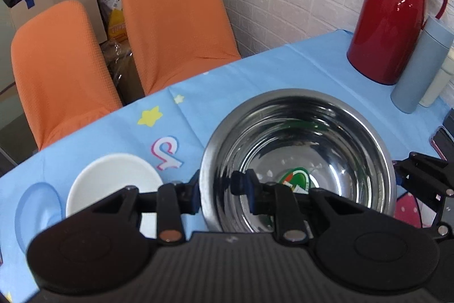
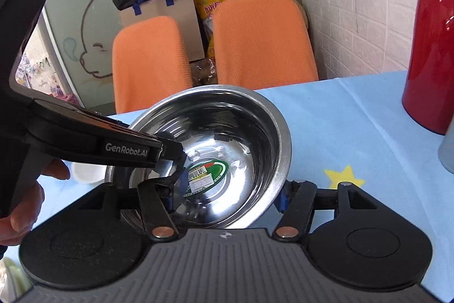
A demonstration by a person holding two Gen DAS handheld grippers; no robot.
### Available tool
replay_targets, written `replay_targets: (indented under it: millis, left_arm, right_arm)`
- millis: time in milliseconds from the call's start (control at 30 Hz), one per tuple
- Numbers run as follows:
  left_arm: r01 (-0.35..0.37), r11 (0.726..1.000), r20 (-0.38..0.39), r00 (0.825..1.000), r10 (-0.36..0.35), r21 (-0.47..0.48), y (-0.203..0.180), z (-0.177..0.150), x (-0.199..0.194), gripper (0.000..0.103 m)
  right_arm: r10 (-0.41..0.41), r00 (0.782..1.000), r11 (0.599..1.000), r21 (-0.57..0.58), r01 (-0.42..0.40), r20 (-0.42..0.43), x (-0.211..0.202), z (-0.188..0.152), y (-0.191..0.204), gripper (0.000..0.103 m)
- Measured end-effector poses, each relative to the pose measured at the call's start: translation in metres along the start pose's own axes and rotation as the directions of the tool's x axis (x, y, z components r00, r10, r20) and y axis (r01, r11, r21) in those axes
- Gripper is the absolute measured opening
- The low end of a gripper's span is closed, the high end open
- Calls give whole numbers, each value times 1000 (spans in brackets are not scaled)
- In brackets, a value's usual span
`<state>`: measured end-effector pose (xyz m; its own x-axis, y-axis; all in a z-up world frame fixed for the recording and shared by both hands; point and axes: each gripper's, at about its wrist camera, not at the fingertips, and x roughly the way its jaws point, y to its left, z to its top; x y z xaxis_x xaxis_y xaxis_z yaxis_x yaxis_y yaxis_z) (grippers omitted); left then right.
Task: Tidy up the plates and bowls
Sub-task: 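Grasp the steel bowl rim with the left gripper and lift it, then lower the steel bowl onto the plate stack and open the left gripper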
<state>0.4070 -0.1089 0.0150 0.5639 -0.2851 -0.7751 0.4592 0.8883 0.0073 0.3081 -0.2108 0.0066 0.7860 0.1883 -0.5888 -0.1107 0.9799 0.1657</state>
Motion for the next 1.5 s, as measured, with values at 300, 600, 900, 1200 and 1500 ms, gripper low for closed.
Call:
replay_targets:
  millis: [300, 600, 900, 1200, 1500]
  left_arm:
    - [-24, 999, -41, 999, 23, -25, -22, -98, -47, 23]
    - [-12, 999, -67, 998, 8, -52, -33, -166, -72, 23]
    - [-16, 997, -62, 998, 11, -77, -31, -178, -70, 25]
    - [-34, 997, -25, 999, 32, -70, -25, -179, -71, 74]
    - [-64, 991, 60, 996, 72, -121, -18, -171, -106, 76]
  right_arm:
    - [42, 999, 999, -9, -42, -30, -56, -75, 30, 103]
    - [61, 996, 998, 0, -61, -72, -86, -123, 53, 103]
    - [59, 994, 998, -10, -60, -87, -83, -133, 58, 103]
    - [129, 987, 991, 31, -127, -93, -86, -135, 52, 103]
    - [62, 998, 981, 182, -62, 3, -118, -137, 12, 103]
